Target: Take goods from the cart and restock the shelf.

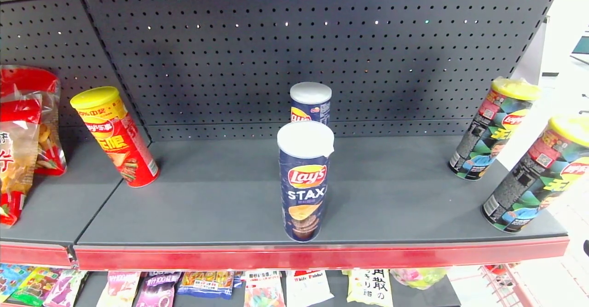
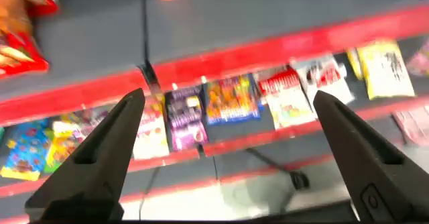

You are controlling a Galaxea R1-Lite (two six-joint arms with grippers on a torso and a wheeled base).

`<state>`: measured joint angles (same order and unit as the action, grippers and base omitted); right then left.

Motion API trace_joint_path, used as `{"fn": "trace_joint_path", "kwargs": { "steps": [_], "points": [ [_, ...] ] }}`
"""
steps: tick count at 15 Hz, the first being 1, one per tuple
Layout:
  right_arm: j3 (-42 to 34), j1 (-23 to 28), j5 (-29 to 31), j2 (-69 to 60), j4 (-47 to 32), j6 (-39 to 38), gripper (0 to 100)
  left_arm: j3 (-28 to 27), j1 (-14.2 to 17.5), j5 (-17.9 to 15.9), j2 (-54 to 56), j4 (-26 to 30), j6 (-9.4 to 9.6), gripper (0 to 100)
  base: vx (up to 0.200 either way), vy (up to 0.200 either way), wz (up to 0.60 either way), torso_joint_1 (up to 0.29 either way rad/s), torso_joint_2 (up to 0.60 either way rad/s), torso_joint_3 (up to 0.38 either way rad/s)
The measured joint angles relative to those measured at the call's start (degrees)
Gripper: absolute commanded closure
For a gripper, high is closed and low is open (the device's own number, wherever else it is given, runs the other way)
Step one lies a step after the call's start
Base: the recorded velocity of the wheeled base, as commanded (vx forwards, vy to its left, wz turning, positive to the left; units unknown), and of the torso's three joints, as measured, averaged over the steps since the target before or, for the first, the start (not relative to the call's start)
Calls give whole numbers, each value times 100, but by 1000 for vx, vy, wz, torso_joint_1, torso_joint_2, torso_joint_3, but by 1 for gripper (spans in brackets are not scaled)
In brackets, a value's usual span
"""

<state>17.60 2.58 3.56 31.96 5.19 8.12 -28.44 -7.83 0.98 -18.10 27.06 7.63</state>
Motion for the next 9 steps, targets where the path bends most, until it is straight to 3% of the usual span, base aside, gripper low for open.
{"fn": "trace_joint_path", "kwargs": {
  "steps": [2,6,9],
  "points": [
    [-40,35,2,-38,2,2,0,11,6,24,240,-5,27,0,0,0,0,0,0,0],
    [-208,33,-9,-168,-5,30,0,44,11,134,435,0,60,0,-200,0,0,11,2,1],
    [-278,9,-30,-278,2,113,0,66,-9,129,527,-5,134,0,0,0,0,0,0,0]
  ]
}}
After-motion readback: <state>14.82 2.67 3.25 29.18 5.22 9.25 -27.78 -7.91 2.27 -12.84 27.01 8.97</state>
